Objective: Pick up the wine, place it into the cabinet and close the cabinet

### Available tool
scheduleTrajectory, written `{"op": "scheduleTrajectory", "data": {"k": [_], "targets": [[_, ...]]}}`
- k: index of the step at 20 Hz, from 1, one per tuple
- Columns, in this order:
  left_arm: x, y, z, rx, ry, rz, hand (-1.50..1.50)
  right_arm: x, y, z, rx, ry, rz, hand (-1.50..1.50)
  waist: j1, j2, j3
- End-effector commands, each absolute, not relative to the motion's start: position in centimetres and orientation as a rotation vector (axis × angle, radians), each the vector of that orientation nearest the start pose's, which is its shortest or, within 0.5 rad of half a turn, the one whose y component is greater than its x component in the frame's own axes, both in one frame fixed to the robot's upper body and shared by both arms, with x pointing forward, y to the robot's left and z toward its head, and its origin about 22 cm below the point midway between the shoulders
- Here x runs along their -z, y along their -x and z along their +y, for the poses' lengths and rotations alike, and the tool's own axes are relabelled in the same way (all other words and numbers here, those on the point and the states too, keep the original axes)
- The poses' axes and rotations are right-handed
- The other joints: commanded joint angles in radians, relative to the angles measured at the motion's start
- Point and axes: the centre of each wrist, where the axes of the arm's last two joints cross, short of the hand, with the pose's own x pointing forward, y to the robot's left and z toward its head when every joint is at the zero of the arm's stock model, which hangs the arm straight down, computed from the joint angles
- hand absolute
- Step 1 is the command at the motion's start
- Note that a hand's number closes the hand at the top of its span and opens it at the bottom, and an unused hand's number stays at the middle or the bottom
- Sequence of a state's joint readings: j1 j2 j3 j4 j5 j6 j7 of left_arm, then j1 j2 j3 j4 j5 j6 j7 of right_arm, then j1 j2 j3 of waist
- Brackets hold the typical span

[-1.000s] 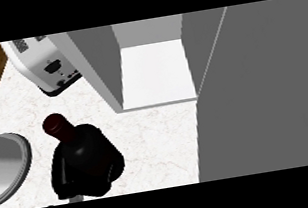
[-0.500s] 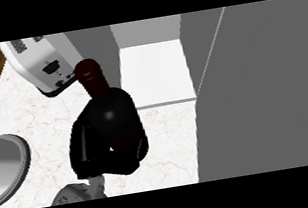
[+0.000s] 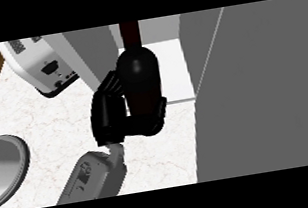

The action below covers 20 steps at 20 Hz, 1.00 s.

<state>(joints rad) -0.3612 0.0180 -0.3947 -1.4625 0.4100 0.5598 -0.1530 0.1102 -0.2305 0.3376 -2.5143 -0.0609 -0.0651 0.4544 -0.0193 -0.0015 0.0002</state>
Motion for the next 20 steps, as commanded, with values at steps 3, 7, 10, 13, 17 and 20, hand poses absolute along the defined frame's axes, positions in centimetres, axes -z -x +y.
{"op": "scheduleTrajectory", "data": {"k": [3, 7, 10, 13, 17, 20], "targets": [[-5.8, -30.0, 9.5, -0.233, 0.169, -1.712, 1.50, -21.1, -9.0, -20.9, -0.279, -0.320, -1.936, -1.50, 0.007, -0.001, 0.000], [-2.7, -30.6, 8.3, -0.198, 0.125, -1.687, 1.50, -20.9, -8.4, -20.7, -0.309, -0.363, -1.912, -1.50, -0.014, 0.002, -0.001], [-1.6, -30.7, 7.9, -0.201, 0.104, -1.658, 1.50, -21.1, -9.0, -21.3, -0.294, -0.335, -1.935, -1.50, -0.010, 0.003, -0.001], [-0.4, -30.6, 8.1, -0.211, 0.095, -1.645, 1.50, -20.4, -8.6, -20.7, -0.276, -0.327, -1.931, -1.50, -0.009, 0.001, -0.001], [2.0, -31.2, 8.3, -0.225, 0.097, -1.649, 1.50, -19.8, -9.8, -21.1, -0.305, -0.348, -1.919, -1.50, -0.018, 0.006, -0.001], [2.4, -31.6, 8.0, -0.262, 0.087, -1.650, 1.50, -19.6, -10.2, -20.7, -0.281, -0.357, -1.931, -1.50, -0.021, 0.007, -0.002]]}}
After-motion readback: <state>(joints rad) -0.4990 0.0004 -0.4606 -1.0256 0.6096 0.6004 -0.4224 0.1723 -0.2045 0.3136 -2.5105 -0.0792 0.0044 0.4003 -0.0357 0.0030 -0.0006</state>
